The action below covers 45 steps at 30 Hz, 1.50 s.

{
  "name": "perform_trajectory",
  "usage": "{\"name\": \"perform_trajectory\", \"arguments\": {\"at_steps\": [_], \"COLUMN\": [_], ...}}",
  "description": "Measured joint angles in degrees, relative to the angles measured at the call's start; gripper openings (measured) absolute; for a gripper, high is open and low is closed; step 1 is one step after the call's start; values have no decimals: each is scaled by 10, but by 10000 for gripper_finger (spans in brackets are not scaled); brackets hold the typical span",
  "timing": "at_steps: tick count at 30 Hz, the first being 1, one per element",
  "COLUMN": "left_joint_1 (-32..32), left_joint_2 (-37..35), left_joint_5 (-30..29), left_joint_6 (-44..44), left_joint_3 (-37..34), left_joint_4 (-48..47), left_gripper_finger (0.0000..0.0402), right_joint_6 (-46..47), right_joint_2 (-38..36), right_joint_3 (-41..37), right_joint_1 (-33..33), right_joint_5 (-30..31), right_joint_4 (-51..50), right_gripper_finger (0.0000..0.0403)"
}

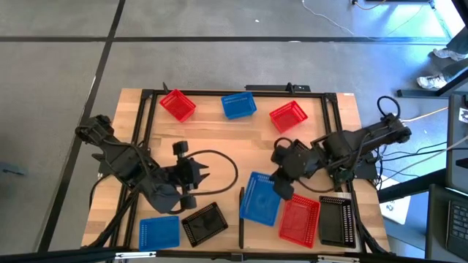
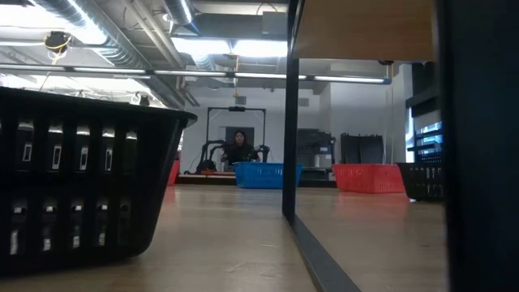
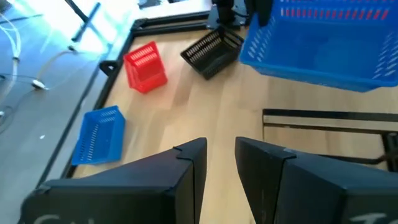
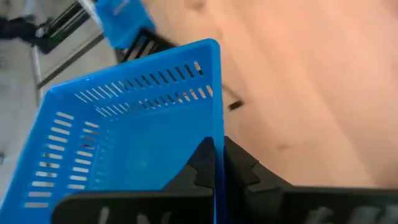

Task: Stack baskets on shelf by color
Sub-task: Put the middle blue bin on the shelf, then stack the left black bin on top of the black bin on the shelf

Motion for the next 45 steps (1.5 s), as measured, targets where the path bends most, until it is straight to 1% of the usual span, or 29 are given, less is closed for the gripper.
{"name": "perform_trajectory", "arguments": {"at_steps": [5,7,11,15,21,24,33,38,45], "left_joint_1": [7,7,6,6,6,6,6,6,6], "left_joint_2": [0,0,0,0,0,0,0,0,0], "left_joint_5": [31,34,36,36,36,36,36,36,41], "left_joint_6": [-12,-19,-19,-19,-19,-19,-19,-19,-67], "left_joint_3": [0,0,0,0,0,0,0,0,0], "left_joint_4": [0,1,1,1,1,1,1,1,-15], "left_gripper_finger": [77,77,77,77,77,77,77,77,77], "right_joint_6": [16,26,29,24,16,11,-3,-5,-9], "right_joint_2": [0,0,0,2,8,12,23,12,-13], "right_joint_3": [-41,-55,-77,-78,-78,-78,-78,-78,-78], "right_joint_1": [15,22,31,30,31,30,30,29,29], "right_joint_5": [-16,-14,-7,-6,-5,-5,-6,-5,5], "right_joint_4": [35,35,71,69,54,55,57,57,59], "right_gripper_finger": [0,0,0,4,30,37,41,41,41]}}
